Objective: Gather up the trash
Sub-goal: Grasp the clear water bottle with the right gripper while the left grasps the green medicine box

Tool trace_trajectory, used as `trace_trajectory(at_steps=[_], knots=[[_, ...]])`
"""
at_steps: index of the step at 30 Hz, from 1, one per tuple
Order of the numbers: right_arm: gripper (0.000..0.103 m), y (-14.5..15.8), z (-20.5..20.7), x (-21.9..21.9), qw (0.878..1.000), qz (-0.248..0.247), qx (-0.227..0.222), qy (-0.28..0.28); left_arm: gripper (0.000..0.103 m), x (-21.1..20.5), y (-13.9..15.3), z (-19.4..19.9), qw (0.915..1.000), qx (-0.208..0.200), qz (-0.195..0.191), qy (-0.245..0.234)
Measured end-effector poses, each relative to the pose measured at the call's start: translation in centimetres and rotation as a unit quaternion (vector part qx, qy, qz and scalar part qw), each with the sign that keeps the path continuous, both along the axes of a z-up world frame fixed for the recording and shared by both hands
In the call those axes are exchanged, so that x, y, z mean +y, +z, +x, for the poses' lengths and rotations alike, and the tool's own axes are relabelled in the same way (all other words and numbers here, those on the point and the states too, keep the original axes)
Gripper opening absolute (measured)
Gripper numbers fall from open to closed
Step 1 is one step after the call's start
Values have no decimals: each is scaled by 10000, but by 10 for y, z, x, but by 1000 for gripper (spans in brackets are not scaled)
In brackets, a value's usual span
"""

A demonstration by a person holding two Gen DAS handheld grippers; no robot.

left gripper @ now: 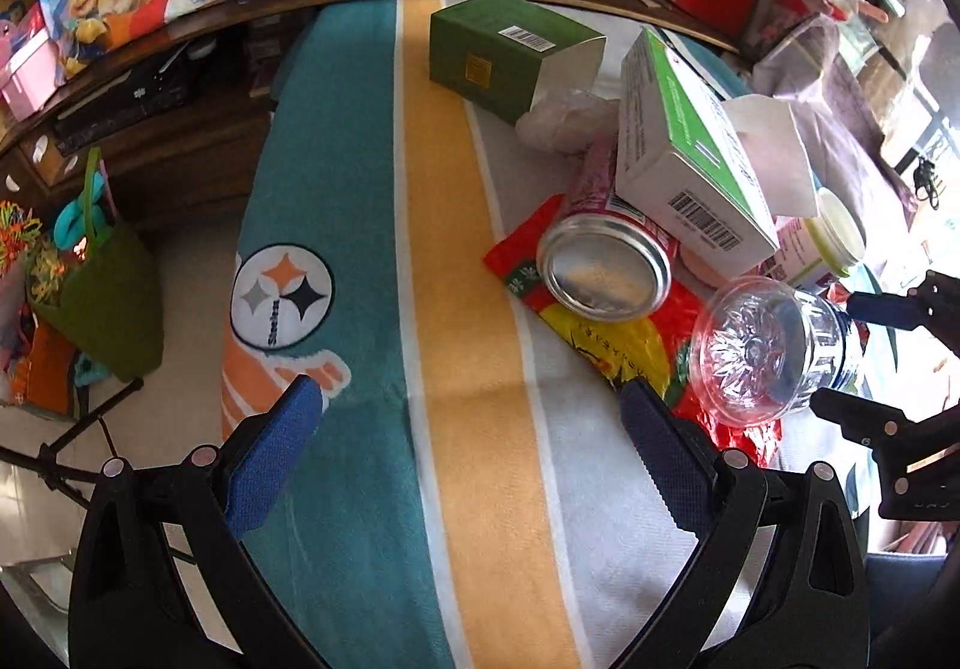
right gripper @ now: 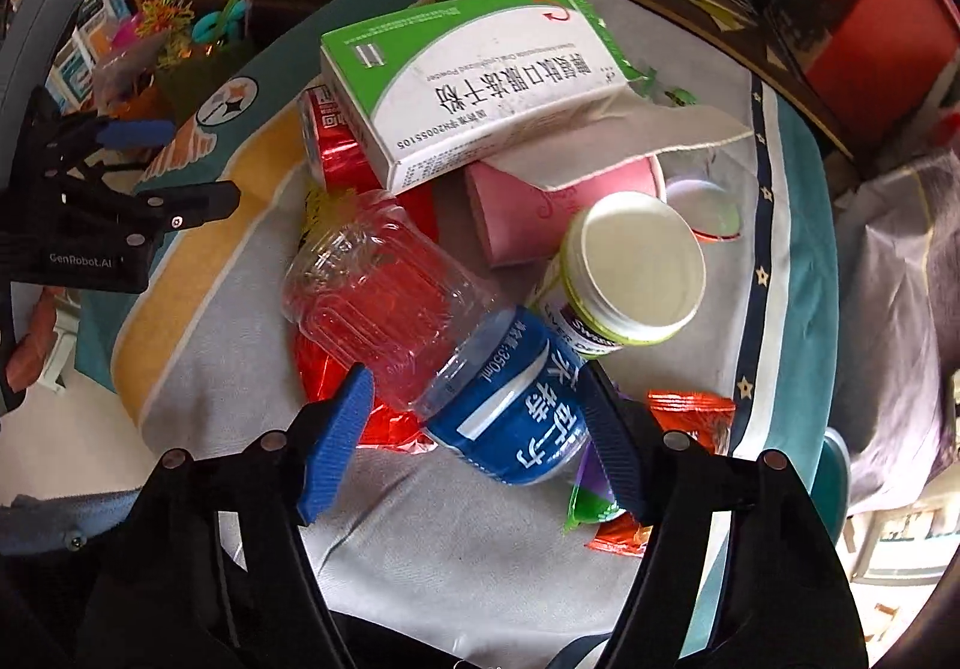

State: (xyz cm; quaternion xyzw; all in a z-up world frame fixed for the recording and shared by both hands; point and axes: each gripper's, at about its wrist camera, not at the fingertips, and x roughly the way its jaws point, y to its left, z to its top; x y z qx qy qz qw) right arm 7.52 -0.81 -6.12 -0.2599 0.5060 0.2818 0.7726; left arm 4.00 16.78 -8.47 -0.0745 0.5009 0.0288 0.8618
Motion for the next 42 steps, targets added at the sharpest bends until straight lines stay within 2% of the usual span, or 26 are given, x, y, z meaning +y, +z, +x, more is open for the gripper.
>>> trace_trajectory(at_steps=[5, 8, 14, 18, 21, 26, 30, 36, 39, 42], knots=[[69, -4, -1, 27, 9972, -490, 16, 561, 99, 3, -4, 13, 9996, -42, -5, -263], [73, -12, -2, 41, 9925, -846, -52, 878, 99, 6, -8, 15, 9993, -14, -175, -319], [75, -28, 2, 53, 9883, -1099, -143, 1044, 99, 8, -14, 11, 9989, 43, -354, -293], [67, -21, 4, 52, 9920, -796, -159, 970, 99, 7, -12, 10, 9991, 33, -309, -305], [62, -4, 7, 49, 9958, -420, -85, 805, 99, 8, -8, 13, 9990, 9, -317, -326], [62, 23, 10, 43, 9981, 147, -48, 594, 99, 0, 2, 20, 9986, -90, -207, -479], [62, 43, 19, 29, 9975, 650, 147, 246, 99, -8, 10, 26, 9981, -124, -186, -581], [60, 68, 42, -5, 9871, 1444, 526, -458, 99, -31, 30, 39, 9946, -229, 148, -1003], [60, 74, 50, -21, 9813, 1683, 536, -761, 99, -49, 38, 47, 9910, -265, 363, -1261], [60, 79, 60, -40, 9710, 2014, 729, -1064, 99, -66, 42, 59, 9875, -236, 565, -1451]])
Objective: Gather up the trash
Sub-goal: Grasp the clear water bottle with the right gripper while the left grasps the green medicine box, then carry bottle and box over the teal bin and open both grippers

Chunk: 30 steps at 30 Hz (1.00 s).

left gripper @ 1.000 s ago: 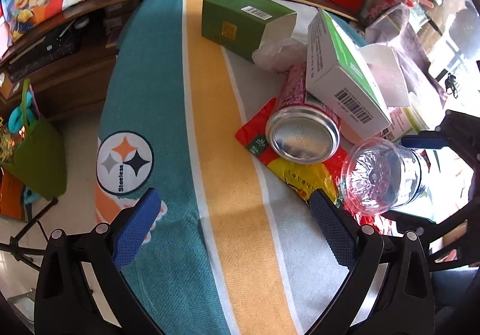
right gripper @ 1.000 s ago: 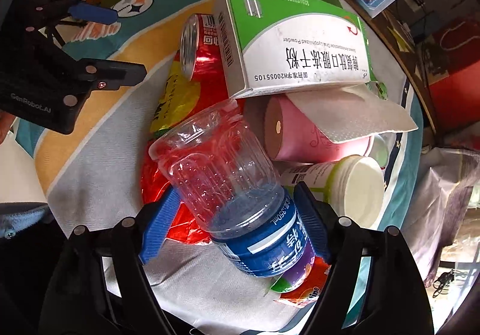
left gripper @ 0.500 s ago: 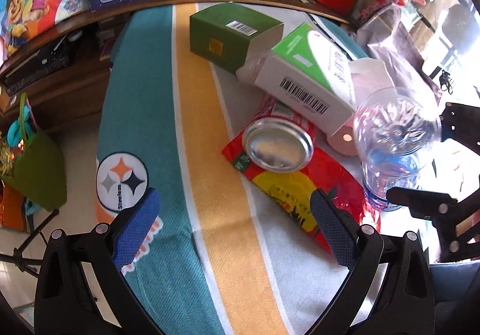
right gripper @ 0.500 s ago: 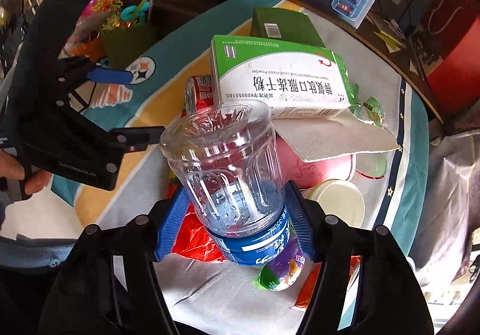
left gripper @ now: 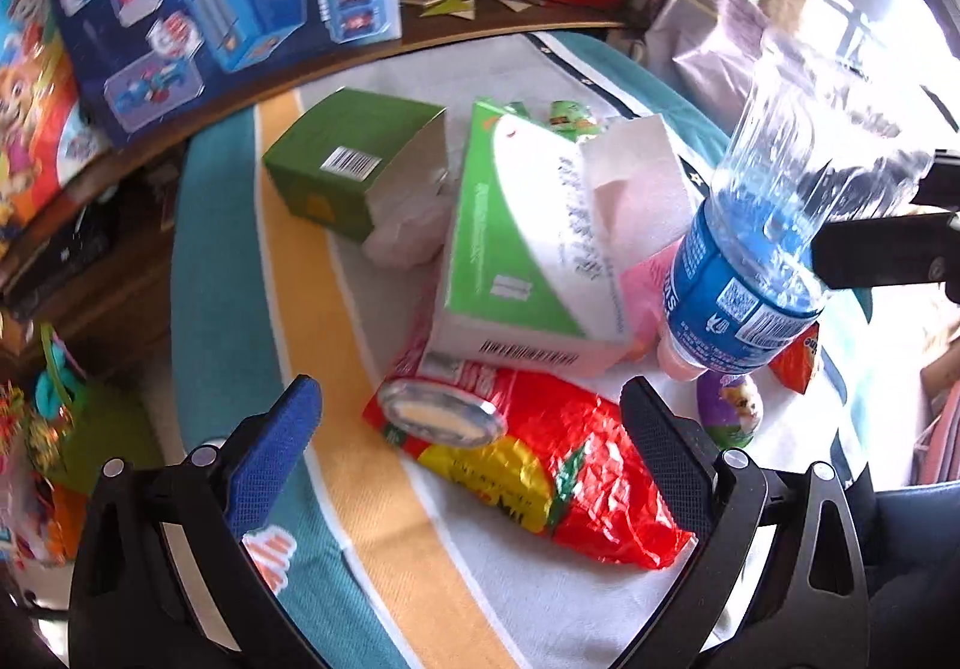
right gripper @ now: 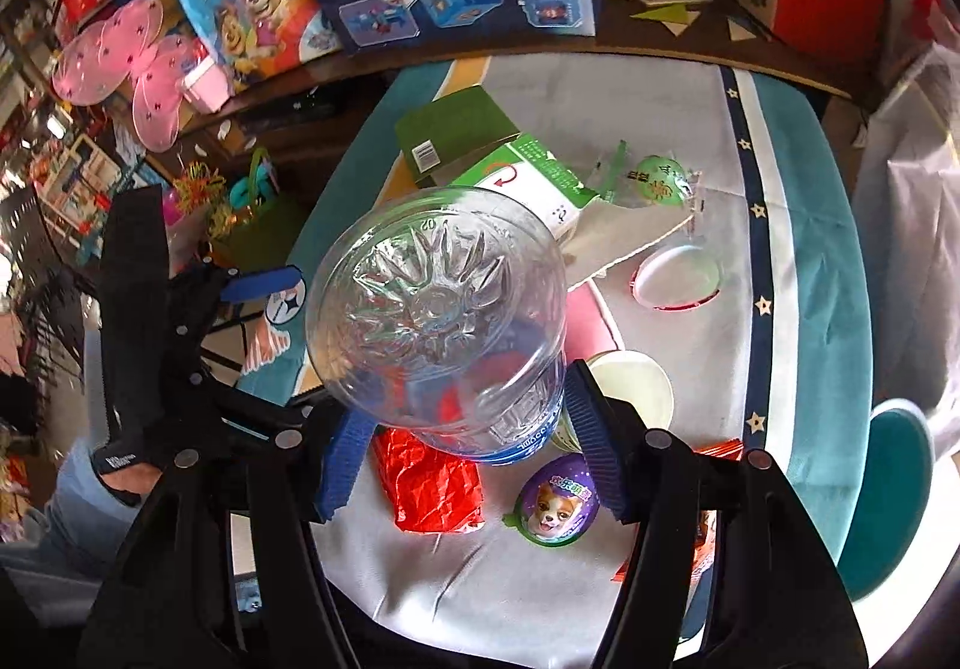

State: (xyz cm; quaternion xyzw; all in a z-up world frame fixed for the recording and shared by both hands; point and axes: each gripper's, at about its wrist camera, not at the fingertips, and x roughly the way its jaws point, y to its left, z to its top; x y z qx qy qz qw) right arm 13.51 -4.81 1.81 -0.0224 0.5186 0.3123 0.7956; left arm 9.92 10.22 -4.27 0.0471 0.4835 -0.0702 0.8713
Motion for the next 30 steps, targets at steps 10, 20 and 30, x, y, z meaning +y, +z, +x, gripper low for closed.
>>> trace_trajectory(at_steps=[10, 20, 30], knots=[[60, 43, 13, -38, 9960, 680, -273, -510, 99, -43, -9, 49, 9982, 239, 505, -237], [60, 45, 38, -70, 9913, 805, -313, -990, 75, -36, -9, 70, 9996, 216, 195, -48], [60, 28, 44, -113, 9836, 1066, -220, -1439, 75, -32, 68, 45, 9969, -635, -198, 431]])
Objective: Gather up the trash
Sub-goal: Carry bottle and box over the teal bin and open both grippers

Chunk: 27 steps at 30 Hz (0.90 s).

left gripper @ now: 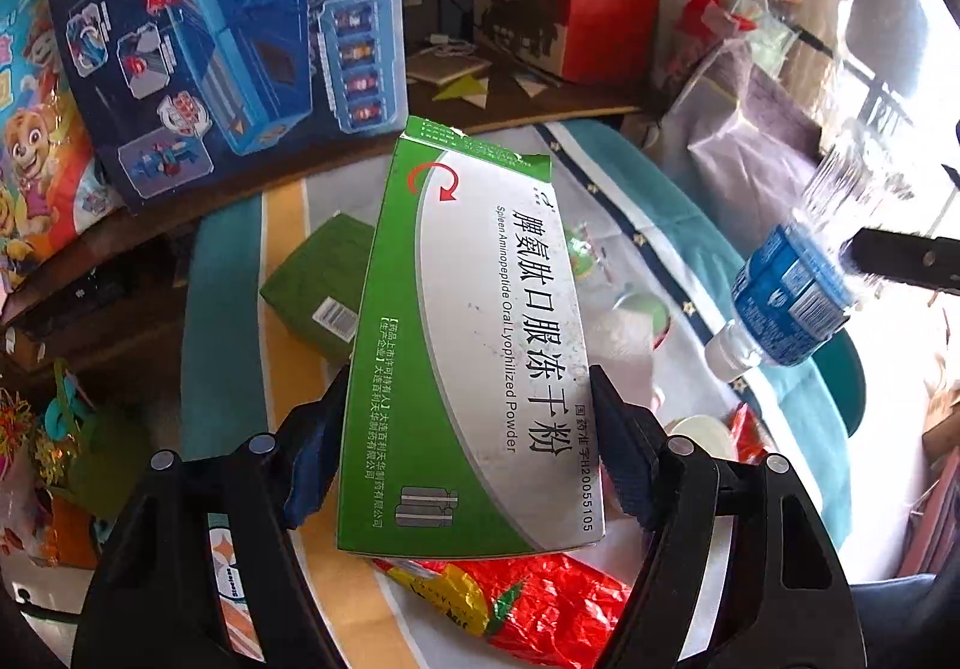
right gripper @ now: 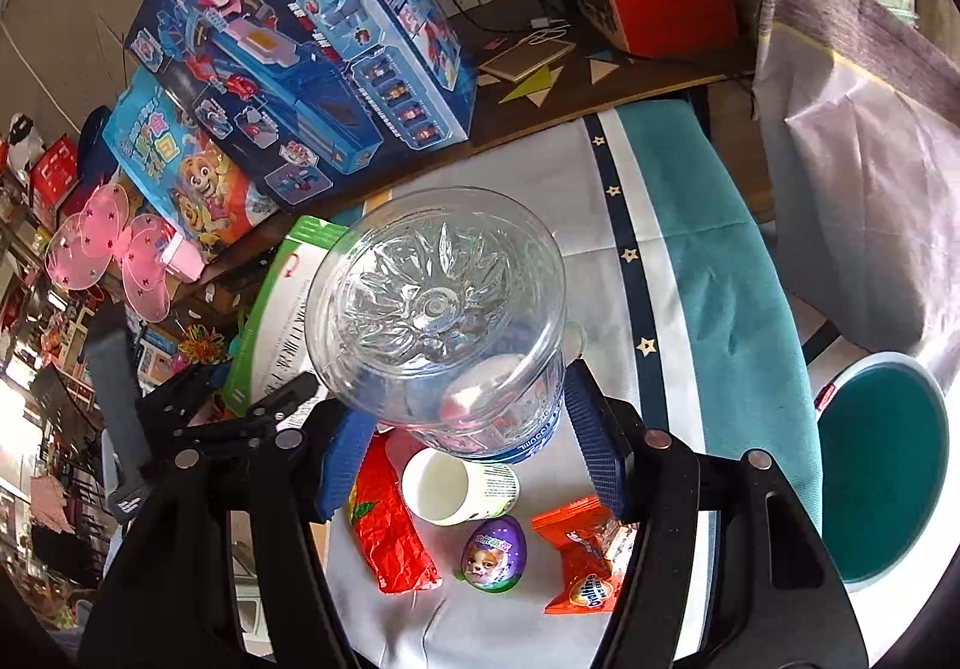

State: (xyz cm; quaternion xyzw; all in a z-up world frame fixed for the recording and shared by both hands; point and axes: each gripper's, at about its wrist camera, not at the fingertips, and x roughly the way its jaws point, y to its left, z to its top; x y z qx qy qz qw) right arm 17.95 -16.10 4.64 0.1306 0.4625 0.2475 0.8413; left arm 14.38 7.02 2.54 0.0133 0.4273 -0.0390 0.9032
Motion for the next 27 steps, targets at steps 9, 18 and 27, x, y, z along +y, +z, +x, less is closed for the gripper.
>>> trace_trajectory(at_steps=[9, 18, 27], knots=[[60, -2, -19, -85, 9968, 172, -203, -749, 75, -107, 17, -3, 9938, 86, -237, -1086], [60, -36, -67, -241, 9729, 35, -75, -2310, 75, -258, -24, 7, 9661, 682, -359, -2465], [60, -94, -93, -333, 9467, 70, 472, -3185, 75, -375, -83, 16, 9324, 1415, 29, -3325]])
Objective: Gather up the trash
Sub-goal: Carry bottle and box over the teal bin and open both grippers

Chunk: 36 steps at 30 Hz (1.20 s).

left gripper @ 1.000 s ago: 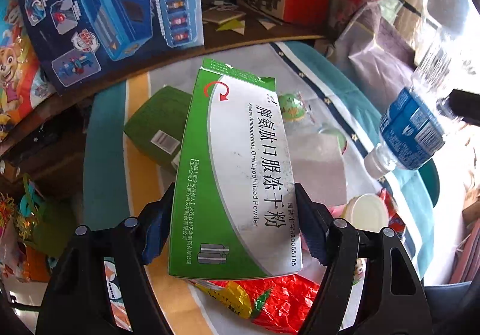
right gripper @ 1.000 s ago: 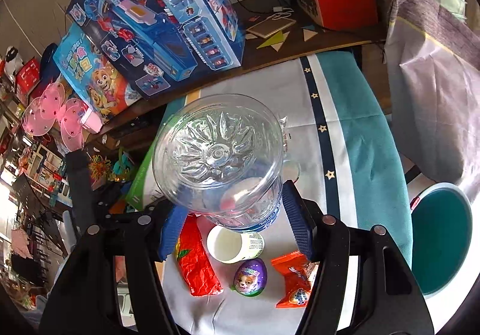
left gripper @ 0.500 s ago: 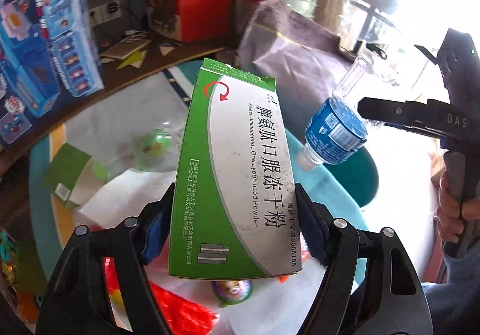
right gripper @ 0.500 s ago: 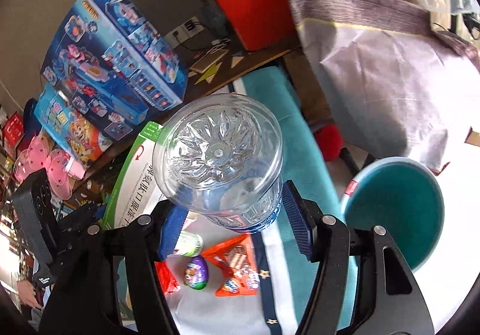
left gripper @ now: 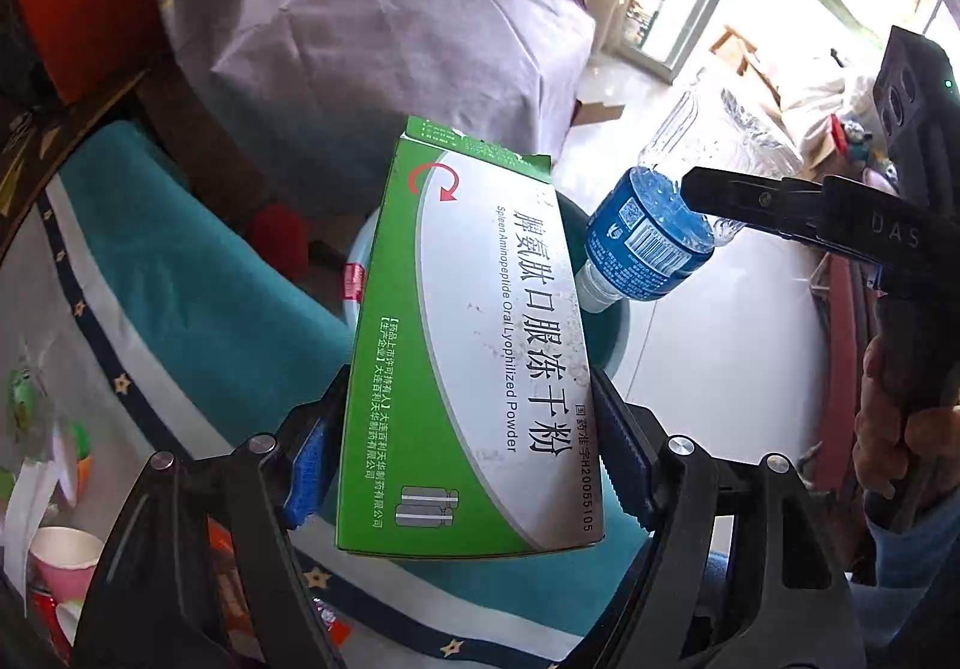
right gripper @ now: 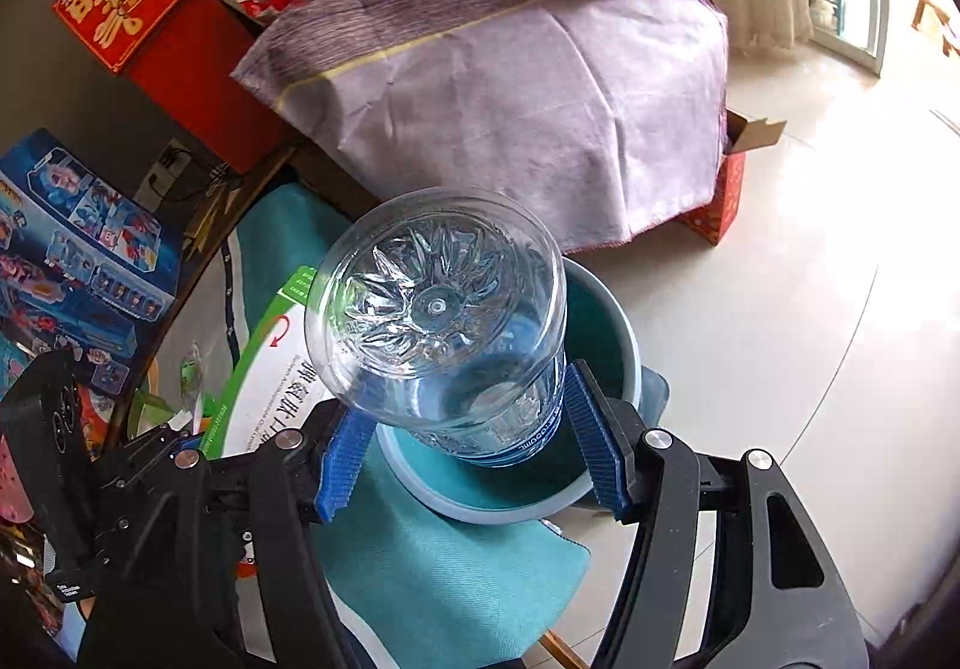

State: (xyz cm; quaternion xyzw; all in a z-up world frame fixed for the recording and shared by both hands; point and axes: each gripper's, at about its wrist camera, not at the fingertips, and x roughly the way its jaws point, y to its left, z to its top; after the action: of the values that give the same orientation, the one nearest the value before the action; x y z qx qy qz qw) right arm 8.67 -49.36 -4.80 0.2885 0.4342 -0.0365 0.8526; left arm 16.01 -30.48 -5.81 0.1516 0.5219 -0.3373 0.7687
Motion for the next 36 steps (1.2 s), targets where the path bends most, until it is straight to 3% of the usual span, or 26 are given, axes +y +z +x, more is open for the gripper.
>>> trace_trajectory(at_steps=[4, 10, 14, 18, 26, 29, 36], knots=[[60, -19, 4, -9, 9998, 125, 159, -33, 76, -22, -23, 10, 9994, 140, 303, -41], [60, -38, 18, -3, 9989, 249, 388, 100, 76, -31, -31, 19, 9989, 179, 439, -19], [60, -44, 22, -3, 9984, 273, 467, 149, 76, -26, -29, 21, 9990, 216, 394, 74], [60, -49, 25, -4, 9978, 325, 561, 170, 86, -18, -24, 19, 9992, 177, 326, 175], [61, -67, 36, 12, 9931, 433, 1006, 418, 96, -1, -17, 22, 9988, 124, 94, 455], [74, -67, 36, 15, 9931, 389, 1034, 403, 96, 7, -15, 23, 9984, 131, 15, 544], [82, -56, 33, 19, 9939, 97, 1069, 232, 97, 26, -10, 19, 9972, 165, -175, 705]])
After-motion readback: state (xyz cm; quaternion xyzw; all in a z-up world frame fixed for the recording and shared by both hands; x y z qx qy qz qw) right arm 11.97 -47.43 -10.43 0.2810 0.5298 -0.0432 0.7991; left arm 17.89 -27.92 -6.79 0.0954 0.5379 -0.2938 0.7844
